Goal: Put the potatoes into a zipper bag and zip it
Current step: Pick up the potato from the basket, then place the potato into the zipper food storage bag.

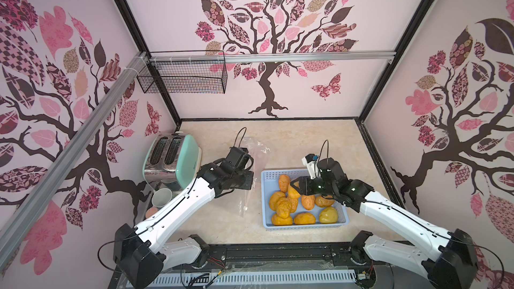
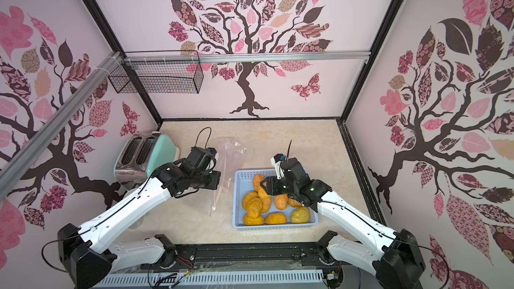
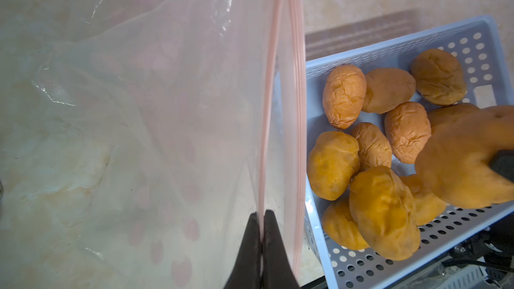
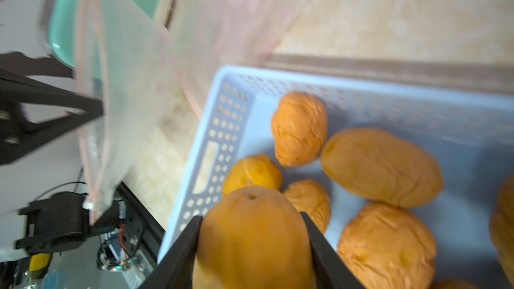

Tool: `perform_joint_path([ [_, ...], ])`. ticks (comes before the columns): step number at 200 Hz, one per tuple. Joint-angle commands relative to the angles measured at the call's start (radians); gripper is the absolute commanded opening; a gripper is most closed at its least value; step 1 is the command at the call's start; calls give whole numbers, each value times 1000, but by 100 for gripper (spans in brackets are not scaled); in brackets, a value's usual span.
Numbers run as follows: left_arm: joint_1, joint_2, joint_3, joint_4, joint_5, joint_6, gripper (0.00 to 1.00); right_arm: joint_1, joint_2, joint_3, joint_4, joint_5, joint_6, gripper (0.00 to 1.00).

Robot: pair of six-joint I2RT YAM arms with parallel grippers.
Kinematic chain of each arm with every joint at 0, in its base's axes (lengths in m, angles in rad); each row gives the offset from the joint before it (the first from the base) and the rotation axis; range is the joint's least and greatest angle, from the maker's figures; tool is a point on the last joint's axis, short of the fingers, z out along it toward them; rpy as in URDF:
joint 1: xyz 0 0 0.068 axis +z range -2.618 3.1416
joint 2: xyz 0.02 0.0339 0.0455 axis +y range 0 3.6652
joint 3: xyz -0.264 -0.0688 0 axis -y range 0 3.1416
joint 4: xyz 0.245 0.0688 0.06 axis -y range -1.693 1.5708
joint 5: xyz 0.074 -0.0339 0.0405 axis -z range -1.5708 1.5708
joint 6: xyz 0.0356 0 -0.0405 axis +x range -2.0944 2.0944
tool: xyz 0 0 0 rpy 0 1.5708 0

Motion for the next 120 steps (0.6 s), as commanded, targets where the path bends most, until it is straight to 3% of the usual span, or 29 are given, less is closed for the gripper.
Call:
perform_joint_path([
  [1, 4, 2, 56, 2, 64, -23, 0, 1, 14, 65, 130, -59, -12, 44],
  [41, 5, 88, 121, 4, 163, -82, 0, 0, 100, 83, 415, -189, 97, 43],
  [73, 6, 174, 163, 54, 257, -132, 0, 0, 165, 61, 650, -219, 204, 39],
  [120, 7, 236, 201, 91, 309, -169, 0, 1, 262, 61, 773, -220, 249, 38],
])
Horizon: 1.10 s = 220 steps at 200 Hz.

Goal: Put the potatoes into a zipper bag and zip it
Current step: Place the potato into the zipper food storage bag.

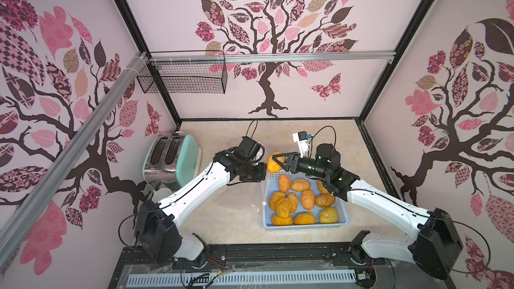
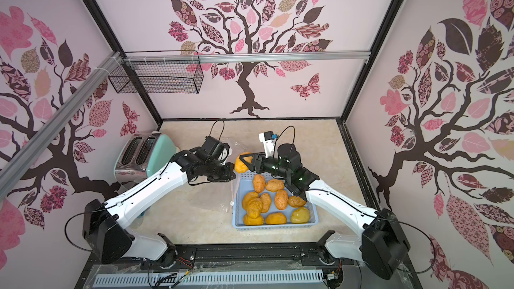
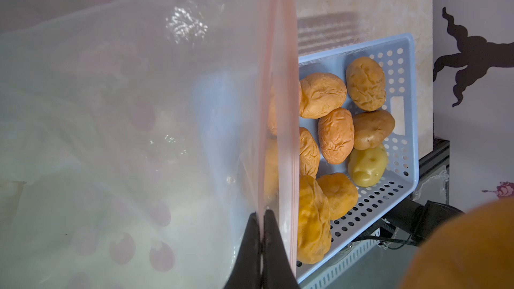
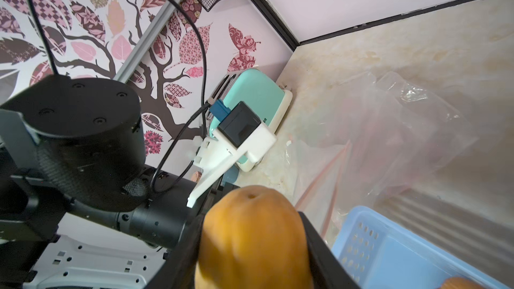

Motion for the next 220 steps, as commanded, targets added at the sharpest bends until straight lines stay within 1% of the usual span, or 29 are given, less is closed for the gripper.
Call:
perform_joint_path([
  [1, -3, 12, 53, 49, 60, -27, 0, 7, 55, 4, 139, -24, 42, 38],
  [25, 2, 3, 34, 89, 78, -55, 0, 7, 85, -14, 161, -3, 20, 37],
  [58, 4, -6, 13, 139, 121, -85, 0, 8, 139, -53, 238, -5, 29, 37],
  [85, 6, -19, -3, 152, 118, -89, 0, 8, 176, -72, 260, 1, 19, 36],
  [122, 13, -40, -22, 162, 118, -102, 0, 7, 184, -97, 271, 29, -6, 37],
  [138, 14, -53, -22, 163, 111, -109, 0, 7, 194, -110, 273, 44, -20, 36],
  [168, 18, -77, -13, 140, 50, -128, 0, 8, 199, -131, 271, 77, -48, 36],
  [201, 19, -81, -17, 143, 48, -121, 0, 8, 207, -136, 282, 65, -50, 36],
  [220, 19, -72, -28, 148, 48, -115, 0, 8, 206, -139, 288, 42, -29, 36],
])
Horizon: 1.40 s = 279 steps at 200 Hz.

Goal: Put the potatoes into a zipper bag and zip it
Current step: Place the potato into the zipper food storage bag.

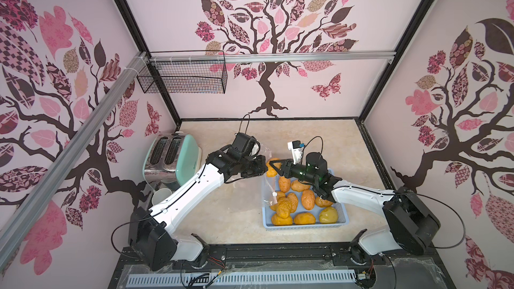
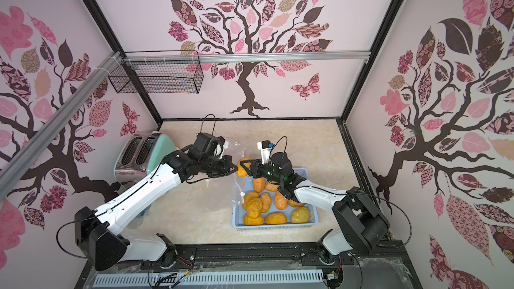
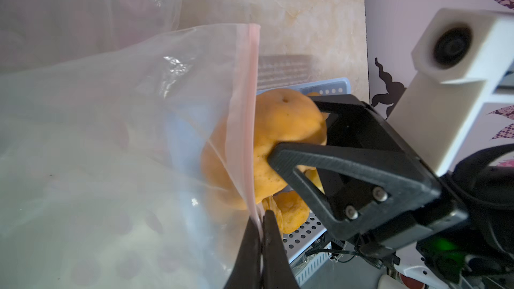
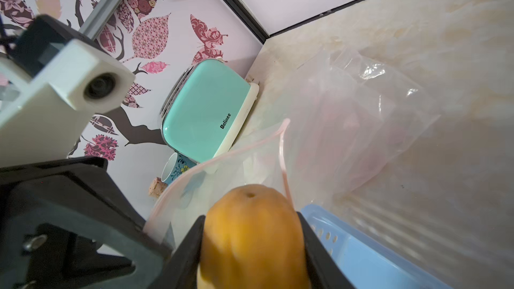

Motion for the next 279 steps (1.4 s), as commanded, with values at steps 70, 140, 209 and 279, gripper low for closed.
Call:
perform_joint_path([
  [70, -1, 3, -22, 44, -36, 21, 0, 11, 12, -6, 30, -59, 22, 43],
  [140, 0, -15, -36, 42, -50, 19, 0, 13, 31, 15, 2, -93, 29, 62],
  [209, 3, -45, -49, 29, -95, -12, 0, 16, 49, 44, -5, -206, 43, 66],
  [279, 5, -62, -67, 24, -103, -13, 0, 19, 32, 22, 49, -220, 69, 70],
])
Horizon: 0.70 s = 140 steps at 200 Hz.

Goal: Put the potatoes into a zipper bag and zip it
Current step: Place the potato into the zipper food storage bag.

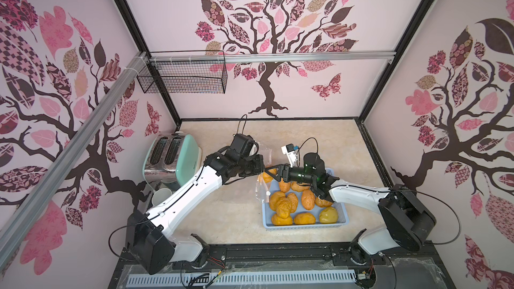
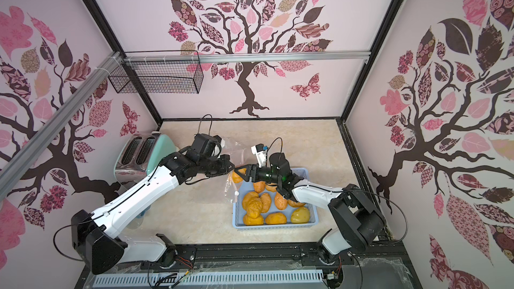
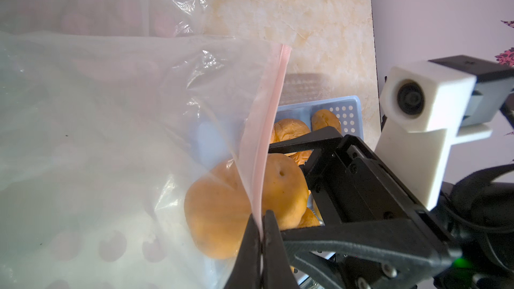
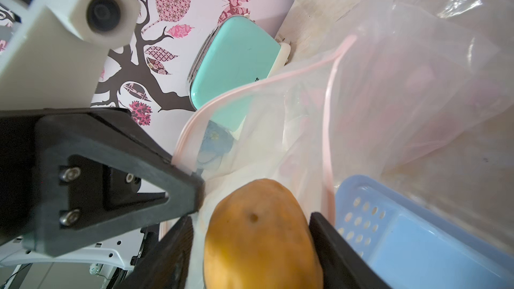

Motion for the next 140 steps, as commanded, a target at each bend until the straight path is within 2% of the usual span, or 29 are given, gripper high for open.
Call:
perform_joint_path([
  [1, 4, -31, -41, 7, -12, -5, 0, 6, -5, 16, 41, -31, 17, 71],
  [48, 4, -39, -101, 48, 12, -58, 0, 5, 4, -15, 130, -17, 122, 71],
  [89, 5, -51, -123, 76, -13, -120, 0, 9, 58, -53, 236, 92, 383, 66],
  [120, 7, -64, -135, 107, -12, -153, 0, 42, 117, 1, 226, 145, 480, 63],
  [140, 10, -80, -145, 118, -19, -155, 0, 52, 162, -2, 286, 150, 564, 60],
])
